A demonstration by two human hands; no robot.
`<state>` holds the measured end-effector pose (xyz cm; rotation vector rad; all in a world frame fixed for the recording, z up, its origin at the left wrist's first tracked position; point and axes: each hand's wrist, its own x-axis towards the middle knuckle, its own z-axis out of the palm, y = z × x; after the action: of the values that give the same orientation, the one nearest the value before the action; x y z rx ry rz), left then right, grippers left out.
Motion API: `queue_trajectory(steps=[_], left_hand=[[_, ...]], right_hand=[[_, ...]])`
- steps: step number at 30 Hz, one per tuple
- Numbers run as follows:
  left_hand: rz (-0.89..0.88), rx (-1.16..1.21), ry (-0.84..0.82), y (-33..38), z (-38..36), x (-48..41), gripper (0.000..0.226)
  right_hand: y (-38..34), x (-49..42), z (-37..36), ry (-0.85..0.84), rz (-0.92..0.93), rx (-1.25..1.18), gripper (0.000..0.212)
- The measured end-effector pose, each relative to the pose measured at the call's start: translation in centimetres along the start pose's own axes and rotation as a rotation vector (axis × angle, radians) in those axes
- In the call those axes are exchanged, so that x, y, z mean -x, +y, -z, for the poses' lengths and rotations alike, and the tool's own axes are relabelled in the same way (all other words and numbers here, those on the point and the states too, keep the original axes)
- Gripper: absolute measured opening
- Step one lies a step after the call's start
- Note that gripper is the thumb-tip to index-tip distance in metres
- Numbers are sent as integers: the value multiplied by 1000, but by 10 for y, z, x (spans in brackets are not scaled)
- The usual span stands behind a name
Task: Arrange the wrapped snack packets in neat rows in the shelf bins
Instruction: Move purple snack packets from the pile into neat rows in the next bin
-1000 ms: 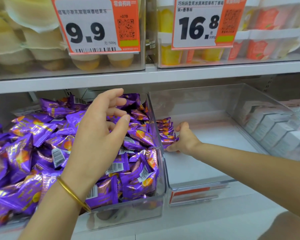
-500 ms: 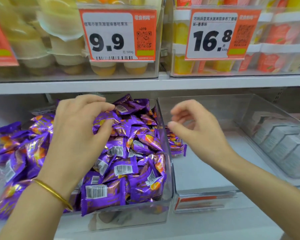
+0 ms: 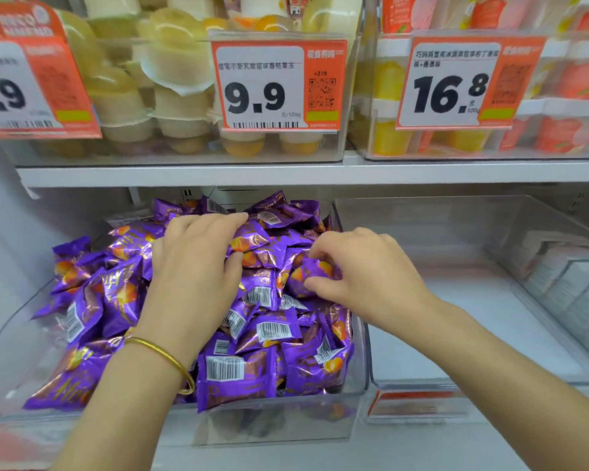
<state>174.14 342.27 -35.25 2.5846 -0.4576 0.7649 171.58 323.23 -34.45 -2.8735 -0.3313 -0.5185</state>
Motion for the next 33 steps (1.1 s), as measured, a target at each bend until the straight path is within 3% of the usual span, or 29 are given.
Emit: queue_trajectory(steps=[3,6,12,15,18,20,23,27,30,33], left_hand=[[-66,46,25,-3,-1,-3,45],[-114,166,31,2,-2,-3,50],[-112,242,24,6,-8,-5,55],[-98,254,25,6,-9,-6,48],[-98,264,28,8,-8,-6,44],[-104,285,46,8,-6,-6,44],[-95,339,91,10,-3,-7,44],[-113,396,102,18,-1,-8,47],[-95,637,-13,33,-1,-6,51],[75,1143,-242,47,5,-2,54]], right_hand=[[12,3,0,94,-62,-355,16],[17,4,-5,127,-68,-489,14],[13,5,-13,100,13,-441,18],[7,6,-15,5,31,-397,36],[7,5,-14,110,10,-461,30],[8,6,-9,273,-50,-604,25],[11,9,1,447,-169,-1015,23],[8,14,6,373,-275,-1455,31],[-1,17,4,293,-297,-1565,37],[-4,19,2,288,-299,-1508,39]])
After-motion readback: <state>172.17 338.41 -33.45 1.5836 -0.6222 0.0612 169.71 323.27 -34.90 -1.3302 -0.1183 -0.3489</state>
